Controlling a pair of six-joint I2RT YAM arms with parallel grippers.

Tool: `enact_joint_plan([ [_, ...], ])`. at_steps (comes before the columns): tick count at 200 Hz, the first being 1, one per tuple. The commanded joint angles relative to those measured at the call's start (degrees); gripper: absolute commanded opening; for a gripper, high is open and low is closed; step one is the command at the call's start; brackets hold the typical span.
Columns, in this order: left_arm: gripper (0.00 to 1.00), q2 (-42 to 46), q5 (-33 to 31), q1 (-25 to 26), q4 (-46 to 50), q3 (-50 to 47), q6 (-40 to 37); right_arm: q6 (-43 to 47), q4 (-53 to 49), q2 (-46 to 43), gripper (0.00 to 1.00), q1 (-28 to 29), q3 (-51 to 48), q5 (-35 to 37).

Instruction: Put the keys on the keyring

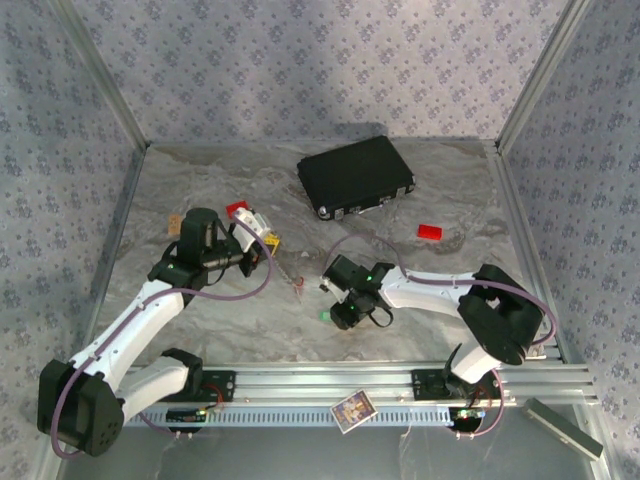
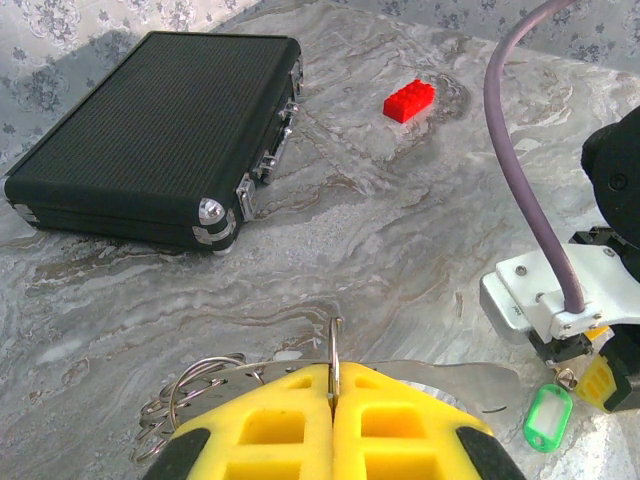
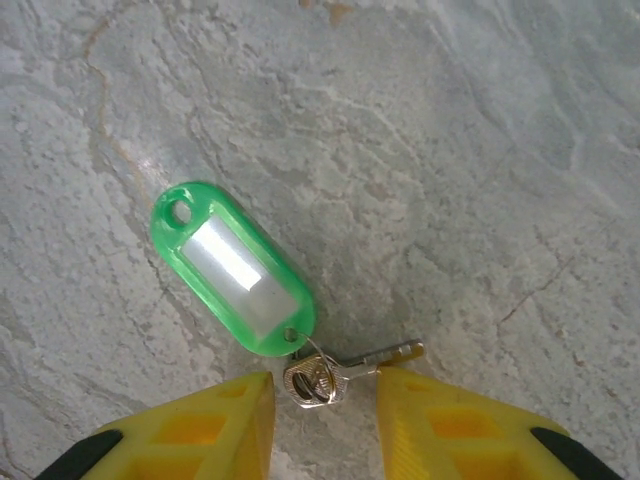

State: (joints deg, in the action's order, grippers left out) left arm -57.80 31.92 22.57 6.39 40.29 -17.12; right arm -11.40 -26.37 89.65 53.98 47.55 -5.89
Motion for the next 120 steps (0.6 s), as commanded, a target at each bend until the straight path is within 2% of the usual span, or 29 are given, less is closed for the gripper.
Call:
enact_joint_plan([
  [1, 0.00, 0.4, 1.7, 0.1, -2.0, 0.0, -1.2, -1.0, 0.3, -1.0, 0.33, -0.1, 0.1, -1.6],
  [49, 0.00, 0.4, 1.8, 0.1, -1.9, 0.0, -1.2, -1.1, 0.9, -1.0, 0.34, -0.4, 0.2, -2.0],
  [120, 0.00, 0.4, 1.9, 0.1, -2.0, 0.0, -1.2, -1.0, 0.7, 0.2, 0.28, -0.4, 0.6, -2.3],
])
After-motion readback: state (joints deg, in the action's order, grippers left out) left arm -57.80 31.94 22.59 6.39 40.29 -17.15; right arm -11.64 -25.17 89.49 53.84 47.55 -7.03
